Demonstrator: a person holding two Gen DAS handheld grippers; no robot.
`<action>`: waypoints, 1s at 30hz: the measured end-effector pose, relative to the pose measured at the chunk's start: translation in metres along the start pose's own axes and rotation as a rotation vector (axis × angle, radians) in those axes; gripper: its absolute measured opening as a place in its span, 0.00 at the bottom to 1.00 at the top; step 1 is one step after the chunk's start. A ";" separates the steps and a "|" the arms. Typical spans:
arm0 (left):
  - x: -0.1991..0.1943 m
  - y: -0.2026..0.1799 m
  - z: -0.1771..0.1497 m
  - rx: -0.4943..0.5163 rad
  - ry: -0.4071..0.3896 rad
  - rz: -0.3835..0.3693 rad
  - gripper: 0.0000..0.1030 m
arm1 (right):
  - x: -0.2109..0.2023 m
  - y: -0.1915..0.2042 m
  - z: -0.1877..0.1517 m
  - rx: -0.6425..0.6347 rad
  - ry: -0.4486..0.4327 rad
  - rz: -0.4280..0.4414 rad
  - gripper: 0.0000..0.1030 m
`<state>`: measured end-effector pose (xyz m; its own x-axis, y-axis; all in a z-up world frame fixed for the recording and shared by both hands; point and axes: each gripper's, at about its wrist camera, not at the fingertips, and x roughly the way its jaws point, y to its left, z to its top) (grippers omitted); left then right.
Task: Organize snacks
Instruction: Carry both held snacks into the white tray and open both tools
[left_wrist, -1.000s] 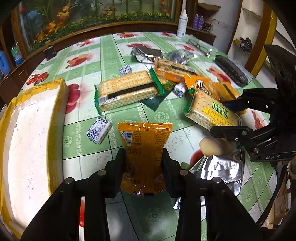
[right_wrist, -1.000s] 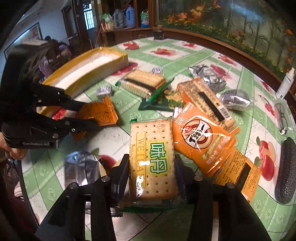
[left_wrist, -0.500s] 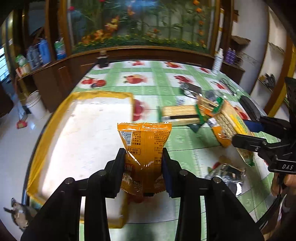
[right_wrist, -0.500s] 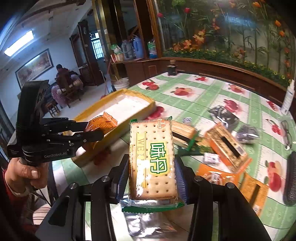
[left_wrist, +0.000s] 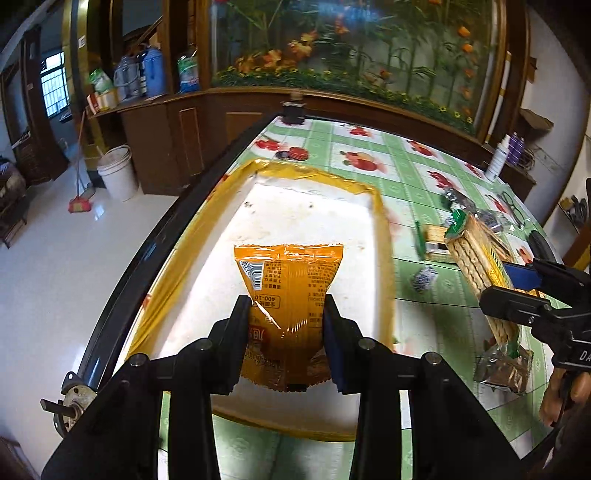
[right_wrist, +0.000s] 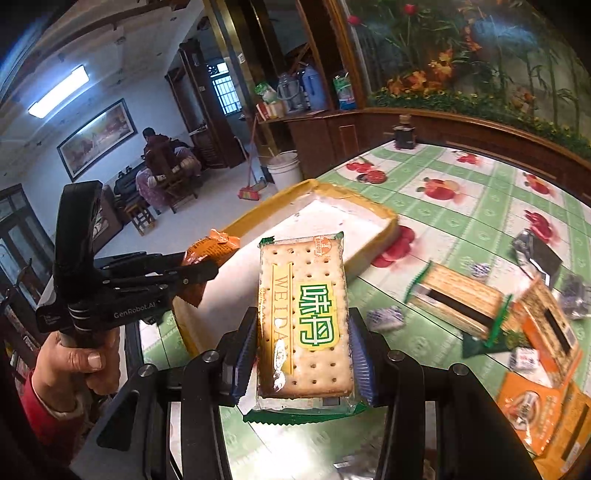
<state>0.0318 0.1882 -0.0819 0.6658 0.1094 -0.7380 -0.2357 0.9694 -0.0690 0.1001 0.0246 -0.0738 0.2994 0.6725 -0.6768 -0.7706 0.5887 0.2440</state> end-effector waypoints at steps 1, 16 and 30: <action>0.003 0.005 0.000 -0.016 0.002 0.009 0.34 | 0.008 0.002 0.003 0.003 0.008 0.005 0.45; 0.048 0.043 0.003 -0.103 0.067 0.053 0.34 | 0.129 0.033 0.034 -0.038 0.149 -0.042 0.45; 0.030 0.042 0.001 -0.092 0.022 0.151 0.64 | 0.102 0.021 0.031 -0.017 0.100 -0.089 0.56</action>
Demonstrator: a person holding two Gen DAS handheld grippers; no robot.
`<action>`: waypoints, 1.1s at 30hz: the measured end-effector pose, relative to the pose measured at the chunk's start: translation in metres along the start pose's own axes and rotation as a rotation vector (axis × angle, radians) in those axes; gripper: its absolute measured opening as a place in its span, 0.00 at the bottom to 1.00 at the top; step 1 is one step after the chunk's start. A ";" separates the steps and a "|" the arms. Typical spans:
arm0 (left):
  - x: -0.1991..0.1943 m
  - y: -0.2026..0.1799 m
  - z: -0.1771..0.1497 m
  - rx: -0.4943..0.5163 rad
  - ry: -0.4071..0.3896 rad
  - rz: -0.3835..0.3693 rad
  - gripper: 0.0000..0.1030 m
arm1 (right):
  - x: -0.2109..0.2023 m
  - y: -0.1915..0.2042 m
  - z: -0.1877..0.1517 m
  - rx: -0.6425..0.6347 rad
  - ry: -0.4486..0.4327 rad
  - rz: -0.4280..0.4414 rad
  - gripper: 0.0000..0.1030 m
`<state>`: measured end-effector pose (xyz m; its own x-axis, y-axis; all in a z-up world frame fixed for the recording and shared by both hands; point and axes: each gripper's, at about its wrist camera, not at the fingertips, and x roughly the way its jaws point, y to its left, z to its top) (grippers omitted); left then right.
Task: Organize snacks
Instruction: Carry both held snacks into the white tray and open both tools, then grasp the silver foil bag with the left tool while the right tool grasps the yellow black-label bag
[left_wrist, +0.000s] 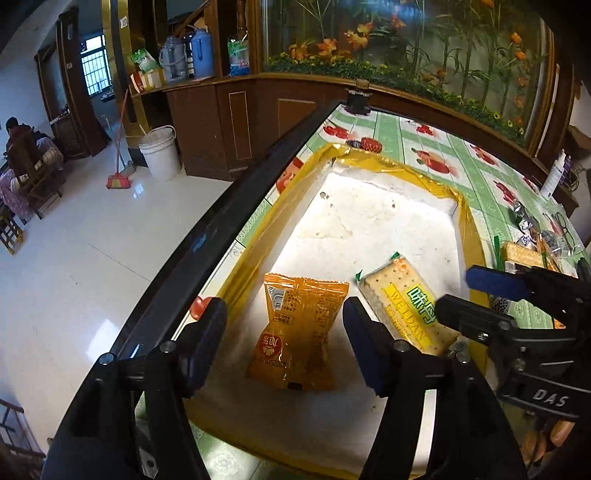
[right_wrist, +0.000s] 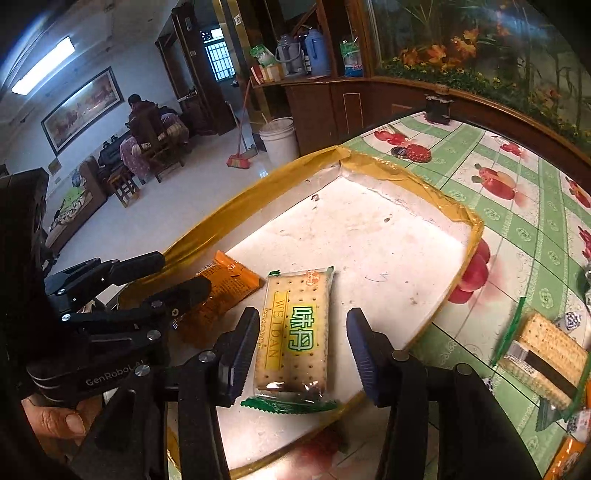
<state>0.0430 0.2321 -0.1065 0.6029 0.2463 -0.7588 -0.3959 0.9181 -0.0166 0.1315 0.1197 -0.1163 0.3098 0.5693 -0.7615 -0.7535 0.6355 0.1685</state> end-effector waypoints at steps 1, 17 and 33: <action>-0.004 0.000 0.000 -0.001 -0.006 -0.013 0.66 | -0.010 -0.003 -0.003 0.003 -0.015 -0.006 0.62; -0.056 -0.128 -0.028 0.235 -0.040 -0.306 0.78 | -0.168 -0.100 -0.132 0.211 -0.163 -0.251 0.83; -0.086 -0.259 -0.091 0.557 -0.015 -0.453 0.78 | -0.213 -0.174 -0.207 0.381 -0.153 -0.344 0.84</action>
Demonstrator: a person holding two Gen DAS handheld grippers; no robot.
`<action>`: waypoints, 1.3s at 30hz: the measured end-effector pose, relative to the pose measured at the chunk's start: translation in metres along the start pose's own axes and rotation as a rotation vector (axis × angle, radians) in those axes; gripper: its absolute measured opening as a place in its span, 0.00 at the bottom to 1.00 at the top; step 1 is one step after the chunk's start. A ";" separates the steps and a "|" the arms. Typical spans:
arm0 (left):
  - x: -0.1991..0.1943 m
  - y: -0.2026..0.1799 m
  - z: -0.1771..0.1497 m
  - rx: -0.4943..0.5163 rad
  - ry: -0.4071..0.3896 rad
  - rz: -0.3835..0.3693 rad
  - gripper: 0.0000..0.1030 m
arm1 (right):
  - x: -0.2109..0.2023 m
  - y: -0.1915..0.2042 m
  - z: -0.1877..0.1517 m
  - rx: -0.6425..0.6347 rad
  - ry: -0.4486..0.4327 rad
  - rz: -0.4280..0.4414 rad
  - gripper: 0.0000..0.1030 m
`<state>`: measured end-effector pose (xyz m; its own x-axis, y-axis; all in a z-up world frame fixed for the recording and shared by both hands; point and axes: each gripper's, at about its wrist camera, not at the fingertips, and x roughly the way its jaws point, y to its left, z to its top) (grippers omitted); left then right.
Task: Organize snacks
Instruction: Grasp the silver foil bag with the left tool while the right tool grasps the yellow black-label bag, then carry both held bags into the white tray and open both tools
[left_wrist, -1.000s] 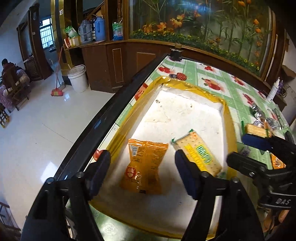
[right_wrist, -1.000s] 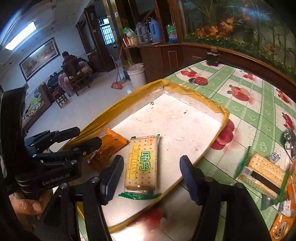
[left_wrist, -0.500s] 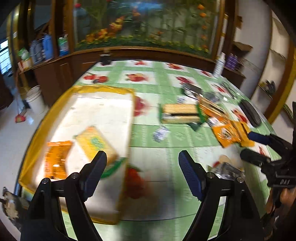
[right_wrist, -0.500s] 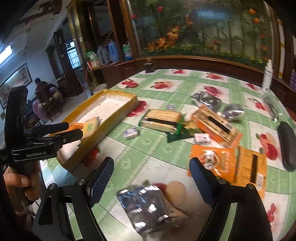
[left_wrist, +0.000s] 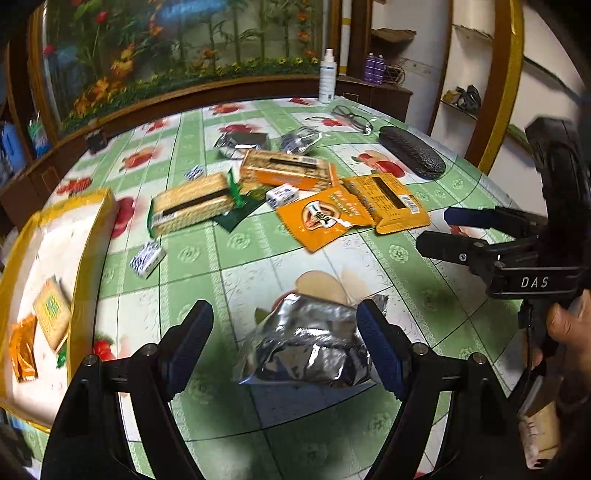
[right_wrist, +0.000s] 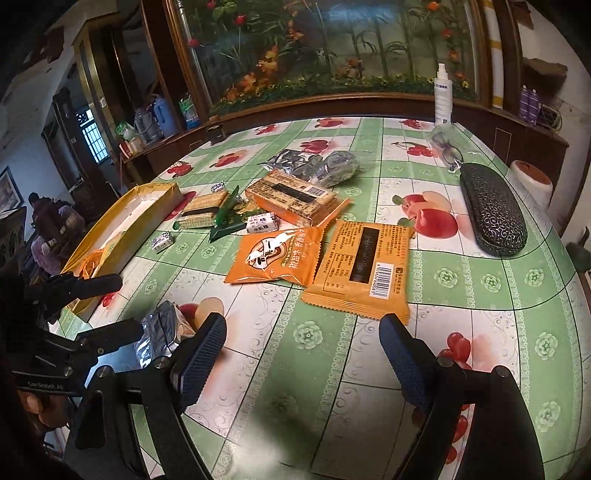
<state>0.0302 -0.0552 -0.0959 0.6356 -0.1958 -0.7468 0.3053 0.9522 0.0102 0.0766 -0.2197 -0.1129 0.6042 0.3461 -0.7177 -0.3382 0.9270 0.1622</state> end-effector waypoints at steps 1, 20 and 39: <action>0.003 -0.004 0.000 0.018 0.003 0.015 0.78 | 0.000 -0.001 0.000 -0.008 -0.002 -0.003 0.84; 0.047 -0.012 0.000 0.028 0.102 -0.008 0.79 | 0.076 -0.033 0.037 0.050 0.114 -0.186 0.87; 0.030 0.014 -0.004 -0.027 0.071 -0.026 0.59 | 0.026 -0.034 0.039 0.079 0.000 -0.144 0.70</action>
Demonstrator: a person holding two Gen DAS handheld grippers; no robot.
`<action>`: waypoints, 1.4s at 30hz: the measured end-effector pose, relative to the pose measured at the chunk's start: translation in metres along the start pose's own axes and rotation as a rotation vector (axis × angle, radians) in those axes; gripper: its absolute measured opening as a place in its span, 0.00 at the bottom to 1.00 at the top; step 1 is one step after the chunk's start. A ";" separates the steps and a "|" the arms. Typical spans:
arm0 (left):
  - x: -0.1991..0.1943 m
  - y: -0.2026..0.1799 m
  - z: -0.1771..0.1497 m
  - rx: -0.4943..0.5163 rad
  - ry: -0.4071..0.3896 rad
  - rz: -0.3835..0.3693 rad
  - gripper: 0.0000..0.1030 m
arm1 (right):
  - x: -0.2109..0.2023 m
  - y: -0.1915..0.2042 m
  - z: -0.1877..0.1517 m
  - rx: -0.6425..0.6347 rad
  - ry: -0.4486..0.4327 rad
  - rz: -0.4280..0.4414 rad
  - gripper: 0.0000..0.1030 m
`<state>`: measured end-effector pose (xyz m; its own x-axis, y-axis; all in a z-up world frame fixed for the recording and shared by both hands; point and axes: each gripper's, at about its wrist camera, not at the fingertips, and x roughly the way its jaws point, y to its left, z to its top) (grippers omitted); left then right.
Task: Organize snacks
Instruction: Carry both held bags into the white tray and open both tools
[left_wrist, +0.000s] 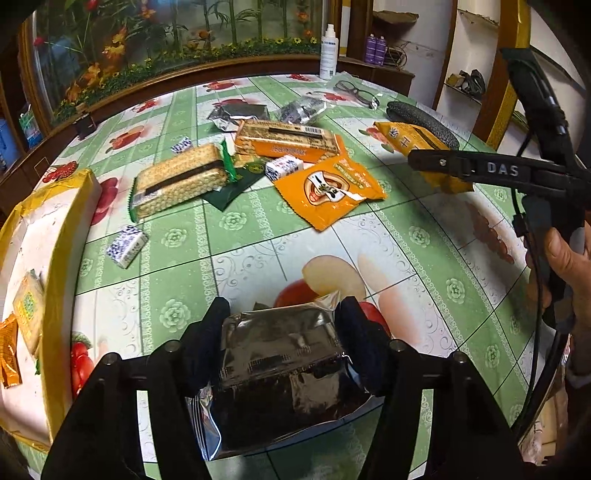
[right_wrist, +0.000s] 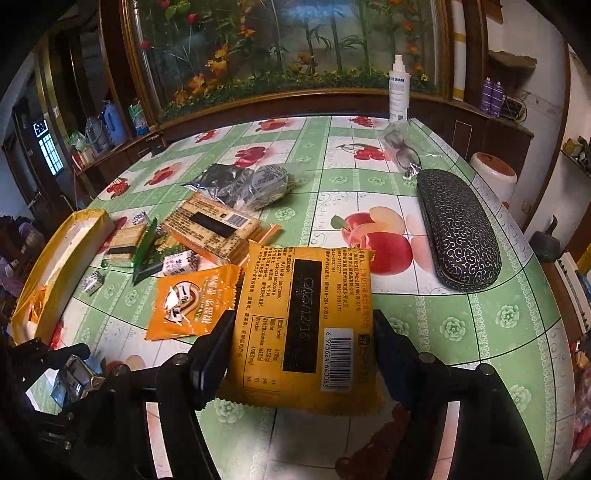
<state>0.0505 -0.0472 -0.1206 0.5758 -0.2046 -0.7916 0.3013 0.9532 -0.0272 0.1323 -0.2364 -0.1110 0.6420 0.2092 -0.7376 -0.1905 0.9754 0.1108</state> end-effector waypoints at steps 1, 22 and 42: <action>-0.003 0.001 0.000 -0.005 -0.006 0.000 0.59 | -0.004 0.003 0.001 -0.001 -0.007 0.012 0.70; -0.074 0.082 0.002 -0.185 -0.171 0.203 0.59 | -0.037 0.111 0.014 -0.212 -0.080 0.094 0.70; -0.099 0.162 -0.033 -0.358 -0.191 0.340 0.60 | -0.024 0.233 0.025 -0.428 -0.095 0.212 0.70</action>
<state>0.0167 0.1348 -0.0667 0.7344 0.1238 -0.6673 -0.1858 0.9823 -0.0222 0.0912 -0.0127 -0.0509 0.6172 0.4254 -0.6619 -0.6001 0.7986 -0.0464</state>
